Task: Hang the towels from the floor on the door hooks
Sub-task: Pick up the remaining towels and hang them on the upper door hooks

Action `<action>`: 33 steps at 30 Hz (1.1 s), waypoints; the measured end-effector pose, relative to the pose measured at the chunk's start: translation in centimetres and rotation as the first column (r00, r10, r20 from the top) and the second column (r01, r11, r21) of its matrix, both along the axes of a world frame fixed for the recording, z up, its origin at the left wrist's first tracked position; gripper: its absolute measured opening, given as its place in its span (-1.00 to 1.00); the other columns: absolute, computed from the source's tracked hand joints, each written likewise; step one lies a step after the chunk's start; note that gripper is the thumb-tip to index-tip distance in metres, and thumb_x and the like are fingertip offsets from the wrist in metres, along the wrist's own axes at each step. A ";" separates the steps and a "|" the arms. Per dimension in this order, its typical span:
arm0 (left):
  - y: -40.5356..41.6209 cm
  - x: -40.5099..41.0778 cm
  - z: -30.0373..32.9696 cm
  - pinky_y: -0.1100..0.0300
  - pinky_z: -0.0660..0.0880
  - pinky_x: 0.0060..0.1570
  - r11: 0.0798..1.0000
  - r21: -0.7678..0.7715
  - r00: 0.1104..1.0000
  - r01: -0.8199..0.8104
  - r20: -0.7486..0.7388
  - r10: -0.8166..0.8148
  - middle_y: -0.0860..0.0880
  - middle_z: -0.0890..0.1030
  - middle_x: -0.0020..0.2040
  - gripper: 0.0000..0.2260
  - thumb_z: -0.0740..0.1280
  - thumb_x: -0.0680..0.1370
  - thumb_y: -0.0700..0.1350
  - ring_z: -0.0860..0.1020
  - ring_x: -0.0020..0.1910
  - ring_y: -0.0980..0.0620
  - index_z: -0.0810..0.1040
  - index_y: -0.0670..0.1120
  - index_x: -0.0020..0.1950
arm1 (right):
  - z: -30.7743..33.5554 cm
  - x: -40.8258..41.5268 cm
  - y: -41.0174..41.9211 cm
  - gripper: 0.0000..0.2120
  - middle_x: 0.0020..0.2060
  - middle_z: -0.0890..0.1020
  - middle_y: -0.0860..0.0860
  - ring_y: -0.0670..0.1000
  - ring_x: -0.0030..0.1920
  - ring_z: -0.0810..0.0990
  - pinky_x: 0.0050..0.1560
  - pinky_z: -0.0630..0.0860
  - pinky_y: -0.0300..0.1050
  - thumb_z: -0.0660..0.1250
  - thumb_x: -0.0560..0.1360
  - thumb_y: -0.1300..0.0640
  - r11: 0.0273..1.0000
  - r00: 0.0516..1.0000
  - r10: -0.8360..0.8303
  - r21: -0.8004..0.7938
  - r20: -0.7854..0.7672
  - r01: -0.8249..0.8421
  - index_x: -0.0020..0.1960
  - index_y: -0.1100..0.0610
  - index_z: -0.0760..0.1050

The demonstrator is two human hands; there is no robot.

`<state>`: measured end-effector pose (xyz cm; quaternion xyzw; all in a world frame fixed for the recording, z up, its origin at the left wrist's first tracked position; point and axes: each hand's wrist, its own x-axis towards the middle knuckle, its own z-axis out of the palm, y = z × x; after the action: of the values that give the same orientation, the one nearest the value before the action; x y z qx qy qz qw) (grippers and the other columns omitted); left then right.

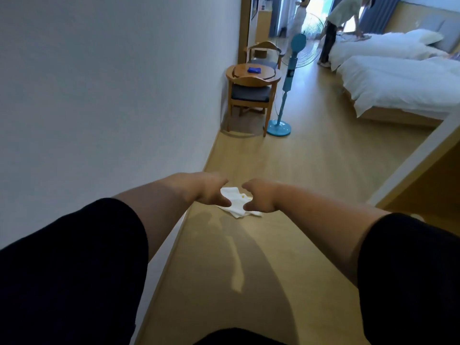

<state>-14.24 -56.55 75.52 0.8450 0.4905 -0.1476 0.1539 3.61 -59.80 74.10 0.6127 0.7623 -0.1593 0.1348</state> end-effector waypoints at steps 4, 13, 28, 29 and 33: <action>5.2 0.0 -1.9 0.01 0.44 0.25 0.998 -0.057 0.999 -0.041 0.009 0.042 -0.03 0.41 0.41 -0.33 0.36 0.45 0.22 0.45 0.29 -0.07 0.29 -0.04 0.47 | -1.7 0.4 4.6 -0.43 0.35 0.46 0.07 0.14 0.29 0.49 0.28 0.45 0.09 0.32 0.47 -0.06 0.998 0.999 -0.052 -0.048 -0.008 0.051 0.42 0.15 0.37; 20.1 -0.3 -8.1 0.02 0.44 0.23 0.991 -0.137 0.999 -0.011 0.046 0.017 -0.05 0.44 0.36 -0.41 0.36 0.48 0.16 0.47 0.27 -0.08 0.35 -0.07 0.42 | -6.4 -0.1 18.2 -0.40 0.39 0.39 0.07 0.13 0.30 0.46 0.27 0.43 0.03 0.30 0.47 0.00 0.998 0.997 -0.050 -0.049 -0.050 0.048 0.45 0.17 0.29; 39.9 -2.2 -14.4 0.05 0.46 0.15 0.965 -0.260 0.998 0.046 0.046 -0.035 -0.03 0.46 0.31 -0.44 0.32 0.46 0.21 0.48 0.18 -0.05 0.38 -0.05 0.37 | -10.4 -1.1 36.3 -0.39 0.47 0.28 0.03 0.11 0.38 0.38 0.29 0.40 0.00 0.27 0.53 -0.02 0.972 0.986 -0.161 -0.181 -0.049 0.150 0.50 0.14 0.19; 40.7 -2.1 -14.9 0.02 0.45 0.20 0.964 -0.264 0.999 0.038 0.045 -0.027 -0.05 0.45 0.34 -0.41 0.31 0.46 0.21 0.47 0.23 -0.06 0.35 -0.06 0.40 | -11.0 -1.0 37.1 -0.37 0.48 0.27 0.04 0.11 0.39 0.37 0.30 0.39 -0.01 0.27 0.53 -0.03 0.970 0.987 -0.156 -0.198 -0.050 0.143 0.52 0.15 0.17; 43.7 -1.7 -16.7 -0.01 0.45 0.23 0.951 -0.309 1.000 -0.013 0.004 0.016 -0.08 0.43 0.37 -0.40 0.31 0.46 0.19 0.46 0.27 -0.07 0.35 -0.08 0.41 | -13.8 0.0 40.9 -0.39 0.45 0.31 0.07 0.13 0.37 0.38 0.33 0.35 -0.01 0.28 0.54 -0.03 0.961 0.986 -0.153 -0.243 -0.071 0.131 0.49 0.16 0.20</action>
<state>-15.90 -12.87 58.87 0.8073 0.4671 -0.2186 0.2869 3.60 -18.89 60.30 0.6376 0.6970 -0.2856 0.1613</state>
